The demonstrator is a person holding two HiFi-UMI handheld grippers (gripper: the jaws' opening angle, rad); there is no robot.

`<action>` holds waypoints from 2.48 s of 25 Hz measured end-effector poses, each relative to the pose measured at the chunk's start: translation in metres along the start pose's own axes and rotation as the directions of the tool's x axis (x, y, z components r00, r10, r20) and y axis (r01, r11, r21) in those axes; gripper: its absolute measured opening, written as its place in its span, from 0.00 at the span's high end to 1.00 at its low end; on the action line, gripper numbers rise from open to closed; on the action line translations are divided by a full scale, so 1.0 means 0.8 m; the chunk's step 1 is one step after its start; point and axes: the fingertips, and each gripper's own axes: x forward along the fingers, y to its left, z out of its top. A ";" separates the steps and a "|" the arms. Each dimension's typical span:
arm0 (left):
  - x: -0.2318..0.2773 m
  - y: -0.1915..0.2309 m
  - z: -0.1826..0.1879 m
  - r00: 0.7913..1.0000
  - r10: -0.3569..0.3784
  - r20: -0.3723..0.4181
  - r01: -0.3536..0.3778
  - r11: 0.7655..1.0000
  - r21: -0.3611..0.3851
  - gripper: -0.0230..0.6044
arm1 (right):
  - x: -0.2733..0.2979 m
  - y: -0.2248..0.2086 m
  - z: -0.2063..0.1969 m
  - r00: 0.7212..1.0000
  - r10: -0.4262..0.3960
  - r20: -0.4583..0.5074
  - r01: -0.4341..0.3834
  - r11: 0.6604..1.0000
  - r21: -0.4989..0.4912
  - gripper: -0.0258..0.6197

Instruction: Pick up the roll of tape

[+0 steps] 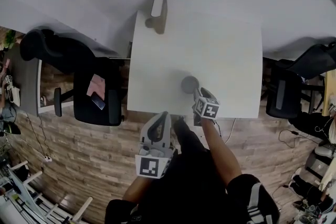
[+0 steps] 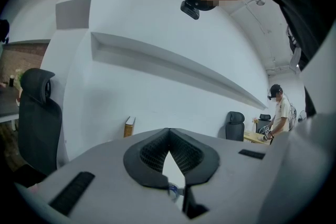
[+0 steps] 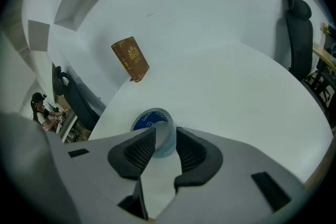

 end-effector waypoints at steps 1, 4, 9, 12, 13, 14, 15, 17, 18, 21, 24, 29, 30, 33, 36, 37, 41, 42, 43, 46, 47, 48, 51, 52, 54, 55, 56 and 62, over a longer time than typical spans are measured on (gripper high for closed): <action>0.000 0.001 -0.001 1.000 0.003 0.000 -0.003 1.000 -0.002 0.94 | 0.004 0.000 0.000 1.000 -0.001 -0.004 0.001 1.000 0.009 0.74; 0.000 0.000 -0.002 1.000 0.010 0.004 -0.010 1.000 -0.002 0.94 | 0.014 -0.002 -0.004 1.000 -0.009 -0.021 0.010 1.000 0.020 0.74; 0.000 -0.003 -0.002 1.000 0.008 0.004 -0.008 1.000 0.000 0.94 | 0.026 -0.003 -0.005 0.998 -0.029 -0.048 0.029 1.000 0.011 0.75; 0.001 -0.005 -0.002 1.000 0.005 0.006 -0.005 1.000 0.001 0.94 | 0.031 -0.003 -0.006 0.996 -0.034 -0.077 0.034 0.999 -0.005 0.77; 0.001 -0.005 -0.002 1.000 0.006 0.005 -0.006 1.000 -0.001 0.94 | 0.031 -0.003 -0.005 0.996 -0.033 -0.085 0.032 0.999 -0.019 0.77; 0.001 -0.004 -0.002 1.000 0.007 0.005 -0.007 1.000 -0.003 0.94 | 0.031 -0.002 -0.005 0.995 -0.031 -0.092 0.028 0.999 -0.038 0.77; 0.001 -0.004 -0.001 1.000 0.008 0.007 -0.008 1.000 -0.005 0.94 | 0.031 -0.001 -0.005 0.995 -0.029 -0.099 0.023 0.998 -0.059 0.78; 0.000 -0.003 0.000 1.000 0.009 0.009 -0.009 1.000 -0.005 0.94 | 0.028 -0.001 -0.008 0.993 -0.031 -0.116 0.020 0.995 -0.101 0.80; 0.000 -0.003 0.000 1.000 0.009 0.008 -0.009 1.000 -0.006 0.94 | 0.027 -0.002 -0.010 0.991 -0.037 -0.125 0.021 0.992 -0.122 0.81; -0.001 -0.001 -0.002 1.000 0.009 0.004 -0.009 1.000 -0.006 0.94 | 0.030 -0.001 -0.016 0.990 -0.049 -0.134 0.023 0.981 -0.193 0.83; 0.000 0.002 0.001 1.000 0.014 0.012 -0.014 1.000 -0.011 0.94 | 0.035 -0.001 -0.018 0.987 -0.057 -0.148 0.020 0.970 -0.241 0.83; -0.002 0.007 0.003 1.000 0.020 0.017 -0.020 1.000 -0.016 0.94 | 0.043 -0.001 -0.022 0.979 -0.073 -0.193 0.016 0.960 -0.281 0.82; -0.002 0.007 0.003 1.000 0.021 0.016 -0.021 1.000 -0.016 0.94 | 0.043 -0.001 -0.020 0.978 -0.079 -0.194 0.021 0.958 -0.287 0.83; -0.004 0.009 0.003 1.000 0.023 0.015 -0.023 1.000 -0.018 0.94 | 0.046 0.002 -0.017 0.981 -0.082 -0.176 0.022 0.947 -0.320 0.86; -0.007 0.011 0.005 0.999 0.028 0.022 -0.028 0.999 -0.018 0.94 | 0.047 0.001 -0.017 0.982 -0.086 -0.167 0.024 0.941 -0.339 0.86; -0.008 0.012 0.006 0.999 0.029 0.025 -0.029 0.999 -0.019 0.94 | 0.046 -0.001 -0.018 0.981 -0.089 -0.170 0.026 0.939 -0.342 0.86; -0.018 0.009 0.009 0.999 0.029 0.030 -0.029 1.000 -0.009 0.94 | 0.039 -0.006 -0.023 0.982 -0.098 -0.163 0.037 0.939 -0.342 0.86; -0.021 0.008 0.010 0.999 0.029 0.034 -0.029 1.000 -0.005 0.94 | 0.034 -0.007 -0.024 0.983 -0.098 -0.158 0.039 0.939 -0.342 0.87; -0.024 0.007 0.011 0.999 0.029 0.037 -0.029 1.000 -0.003 0.94 | 0.030 -0.008 -0.024 0.984 -0.098 -0.150 0.041 0.939 -0.342 0.86; -0.039 0.005 0.015 0.998 0.030 0.049 -0.030 1.000 -0.003 0.94 | 0.014 -0.005 -0.025 0.988 -0.090 -0.128 0.041 0.939 -0.341 0.87; -0.044 0.004 0.017 0.998 0.029 0.054 -0.029 1.000 -0.002 0.94 | 0.006 -0.001 -0.027 0.989 -0.084 -0.125 0.037 0.940 -0.340 0.87; -0.050 0.002 0.019 0.998 0.027 0.061 -0.027 1.000 0.002 0.94 | -0.002 0.003 -0.027 0.990 -0.079 -0.119 0.034 0.940 -0.341 0.87; -0.073 -0.007 0.024 0.996 0.016 0.085 -0.017 1.000 0.011 0.94 | -0.030 0.012 -0.028 0.996 -0.058 -0.065 0.033 0.940 -0.340 0.87; -0.082 -0.010 0.026 0.996 0.013 0.092 -0.014 1.000 0.012 0.94 | -0.041 0.016 -0.029 0.998 -0.049 -0.046 0.031 0.941 -0.336 0.87; -0.103 -0.017 0.028 0.994 0.006 0.107 -0.007 1.000 0.013 0.94 | -0.066 0.026 -0.034 0.999 -0.031 -0.012 0.025 0.941 -0.338 0.87; -0.115 -0.021 0.028 0.993 0.002 0.115 -0.004 1.000 0.013 0.94 | -0.080 0.032 -0.037 1.000 -0.021 0.006 0.022 0.939 -0.343 0.87; -0.128 -0.025 0.029 0.993 -0.001 0.122 0.000 1.000 0.013 0.94 | -0.094 0.038 -0.041 1.000 -0.010 0.025 0.018 0.938 -0.347 0.87; -0.216 -0.049 0.031 0.986 -0.030 0.166 0.027 0.999 0.022 0.94 | -0.194 0.068 -0.072 0.990 0.033 0.134 0.015 0.939 -0.343 0.87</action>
